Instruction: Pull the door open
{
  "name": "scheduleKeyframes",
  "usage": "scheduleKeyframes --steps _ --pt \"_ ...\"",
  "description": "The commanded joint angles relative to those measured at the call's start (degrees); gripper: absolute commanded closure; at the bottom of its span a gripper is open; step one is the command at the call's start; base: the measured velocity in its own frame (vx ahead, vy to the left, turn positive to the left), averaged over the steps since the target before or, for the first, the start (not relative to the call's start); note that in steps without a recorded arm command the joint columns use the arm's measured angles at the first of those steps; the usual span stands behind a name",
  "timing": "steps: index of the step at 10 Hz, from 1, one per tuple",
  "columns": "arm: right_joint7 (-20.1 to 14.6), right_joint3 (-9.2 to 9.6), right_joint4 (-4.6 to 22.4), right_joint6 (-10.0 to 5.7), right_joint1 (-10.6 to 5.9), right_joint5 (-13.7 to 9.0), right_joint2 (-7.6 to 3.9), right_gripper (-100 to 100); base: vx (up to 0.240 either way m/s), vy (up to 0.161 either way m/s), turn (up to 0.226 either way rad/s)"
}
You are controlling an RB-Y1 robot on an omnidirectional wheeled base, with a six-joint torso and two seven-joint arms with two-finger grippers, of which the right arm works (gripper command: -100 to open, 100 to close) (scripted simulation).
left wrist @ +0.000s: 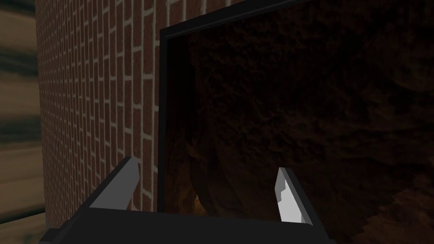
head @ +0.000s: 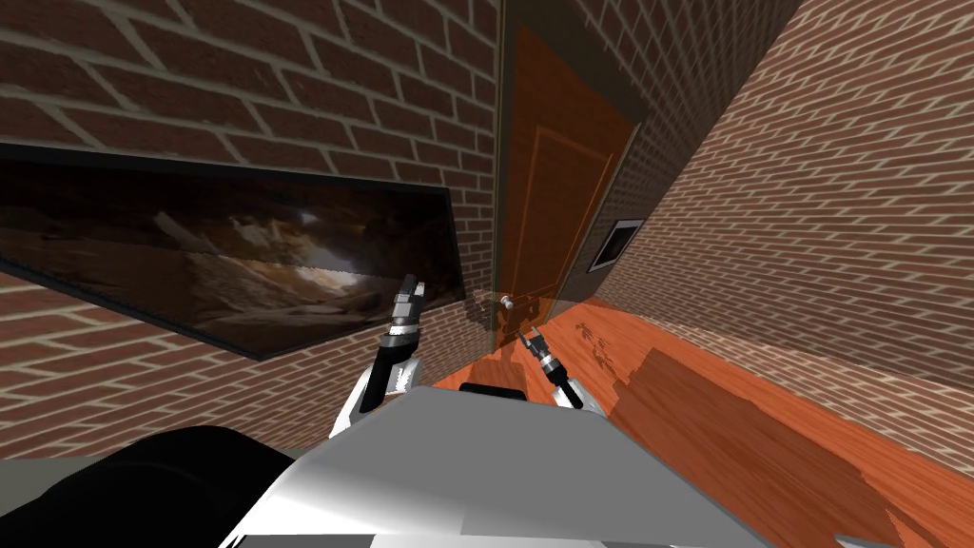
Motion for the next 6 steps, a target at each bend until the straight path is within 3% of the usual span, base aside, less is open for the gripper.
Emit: scheduleKeyframes --steps 1,6 --pt "1.8 0.23 2.3 -0.76 -0.91 0.4 -0.18 -100 0.120 0.002 0.016" --pt "6.4 0.82 8.6 -2.73 -3.33 1.6 -0.84 -100 0.121 -0.008 0.016"
